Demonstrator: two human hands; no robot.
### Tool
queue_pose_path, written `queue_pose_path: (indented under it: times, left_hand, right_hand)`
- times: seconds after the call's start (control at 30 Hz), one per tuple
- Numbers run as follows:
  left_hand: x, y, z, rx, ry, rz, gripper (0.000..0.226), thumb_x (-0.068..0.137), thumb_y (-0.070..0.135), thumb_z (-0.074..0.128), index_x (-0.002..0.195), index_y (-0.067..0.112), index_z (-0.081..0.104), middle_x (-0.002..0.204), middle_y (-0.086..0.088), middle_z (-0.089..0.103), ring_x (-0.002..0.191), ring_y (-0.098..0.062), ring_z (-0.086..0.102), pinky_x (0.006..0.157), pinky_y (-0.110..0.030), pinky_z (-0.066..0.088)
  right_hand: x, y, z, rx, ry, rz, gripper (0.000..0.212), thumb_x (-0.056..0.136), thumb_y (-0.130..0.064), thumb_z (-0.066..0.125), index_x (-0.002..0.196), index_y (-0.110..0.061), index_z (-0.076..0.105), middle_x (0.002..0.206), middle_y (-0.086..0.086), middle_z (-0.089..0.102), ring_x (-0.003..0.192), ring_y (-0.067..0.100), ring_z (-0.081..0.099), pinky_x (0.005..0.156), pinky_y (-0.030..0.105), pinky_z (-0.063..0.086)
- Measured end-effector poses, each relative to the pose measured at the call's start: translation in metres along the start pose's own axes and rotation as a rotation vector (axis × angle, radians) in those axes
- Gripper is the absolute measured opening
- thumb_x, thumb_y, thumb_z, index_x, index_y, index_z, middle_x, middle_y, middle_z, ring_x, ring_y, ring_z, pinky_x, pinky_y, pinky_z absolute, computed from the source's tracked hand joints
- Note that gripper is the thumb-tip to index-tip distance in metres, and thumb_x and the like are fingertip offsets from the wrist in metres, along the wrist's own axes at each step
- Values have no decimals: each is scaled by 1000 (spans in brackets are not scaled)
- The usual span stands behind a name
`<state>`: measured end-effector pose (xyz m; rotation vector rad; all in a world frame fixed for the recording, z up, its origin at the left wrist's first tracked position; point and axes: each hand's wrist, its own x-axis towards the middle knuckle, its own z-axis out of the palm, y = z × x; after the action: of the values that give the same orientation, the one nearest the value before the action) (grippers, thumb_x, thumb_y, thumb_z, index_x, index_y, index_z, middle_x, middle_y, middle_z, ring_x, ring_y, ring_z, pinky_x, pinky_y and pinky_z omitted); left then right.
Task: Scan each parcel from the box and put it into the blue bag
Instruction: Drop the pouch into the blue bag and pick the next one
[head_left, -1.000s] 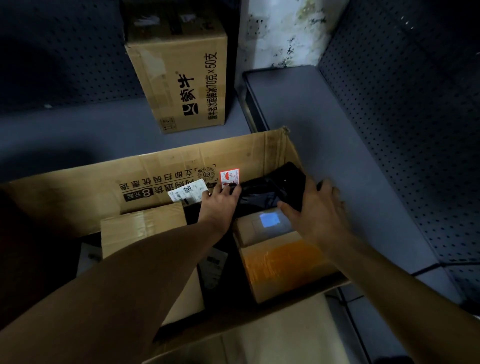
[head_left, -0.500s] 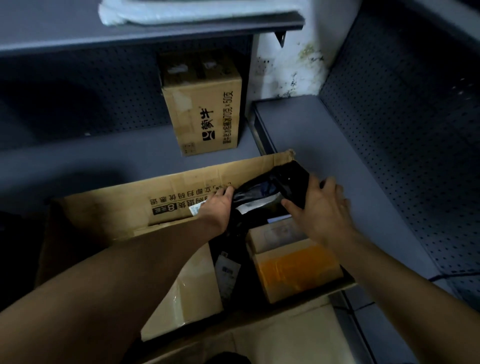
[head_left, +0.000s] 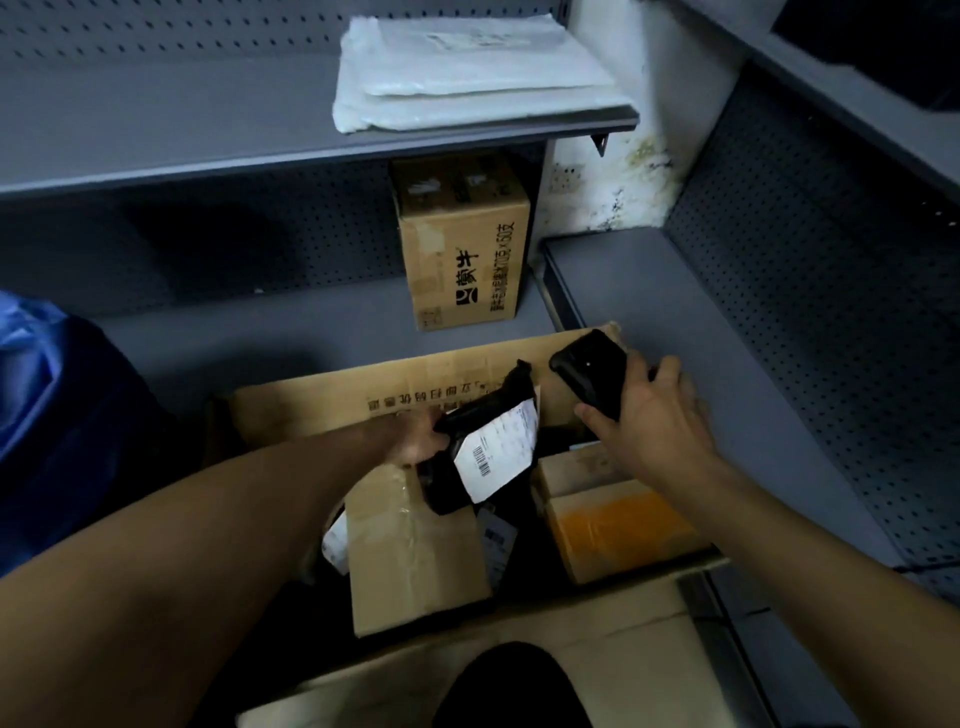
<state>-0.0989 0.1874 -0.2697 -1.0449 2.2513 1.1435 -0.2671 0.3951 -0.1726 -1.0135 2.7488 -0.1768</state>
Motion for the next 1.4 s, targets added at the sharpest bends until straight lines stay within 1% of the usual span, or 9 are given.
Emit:
queue_pose_path:
  times: [0.1,0.27,0.37,0.47,0.73,0.9,1.0,1.23,1.4]
  left_hand:
    - [-15,-29,6,-96,-55,-156,43,100,15,46,142,22,44,125,-10,55,110,-29,53,87,-44,53]
    - [-31,-68,16,-223,-63,-296,37,96,20,50,132,26,52,127,-6,56,117,-27,52,87,-41,54]
    - [-32,-82,18,-225,-51,-332,27,96,24,50,122,24,57,127,-12,58,111,-28,55,87,-40,54]
    - [-31,-86,22,-127,-6,-260,24,100,25,48,120,13,55,108,-13,64,94,-23,61,74,-27,50]
    - [-29,-80,30,310,182,-126,52,101,32,48,146,15,30,137,-17,49,122,-35,51,96,-39,43]
    - [-26,-83,41,575,252,-74,82,92,72,31,155,37,-6,156,-13,25,139,-37,31,108,-56,32]
    - [-30,-76,54,699,272,6,97,81,87,21,152,36,-21,164,-9,5,148,-39,13,115,-60,20]
    - [-31,-77,88,621,277,-79,138,59,97,43,149,24,-32,165,-10,-11,150,-40,-1,117,-63,7]
    - [-30,-93,97,508,286,-190,152,51,92,60,149,22,-32,165,-6,-12,151,-35,-6,116,-64,12]
  right_hand:
    - [-8,-9,4,-5,-16,-39,88,88,-64,56,152,-13,22,133,17,35,123,37,41,100,51,43]
    - [-15,-23,12,-35,-43,-58,82,89,-61,58,147,-12,27,139,18,32,129,37,37,105,51,40]
    - [-16,-27,16,-11,-47,-58,81,88,-60,60,147,-15,29,139,16,30,129,36,36,106,51,39]
    - [-16,-29,19,-22,-60,-50,83,87,-63,59,148,-16,27,144,16,27,132,37,34,109,54,37]
    - [-19,-30,22,-42,-75,-44,84,88,-63,58,149,-16,26,148,18,25,132,38,35,108,55,37]
    - [-23,-31,21,-66,-66,-68,81,90,-63,56,148,-14,28,142,18,31,130,37,38,106,53,39]
    - [-24,-33,23,-77,-66,-81,82,90,-64,54,149,-14,26,142,19,33,131,37,37,106,52,38]
    - [-25,-34,40,-91,-115,-95,85,90,-66,52,151,-15,23,142,18,30,132,38,34,105,55,38]
    - [-26,-34,53,-110,-130,-102,81,89,-65,52,147,-14,30,138,17,34,129,37,37,103,55,39]
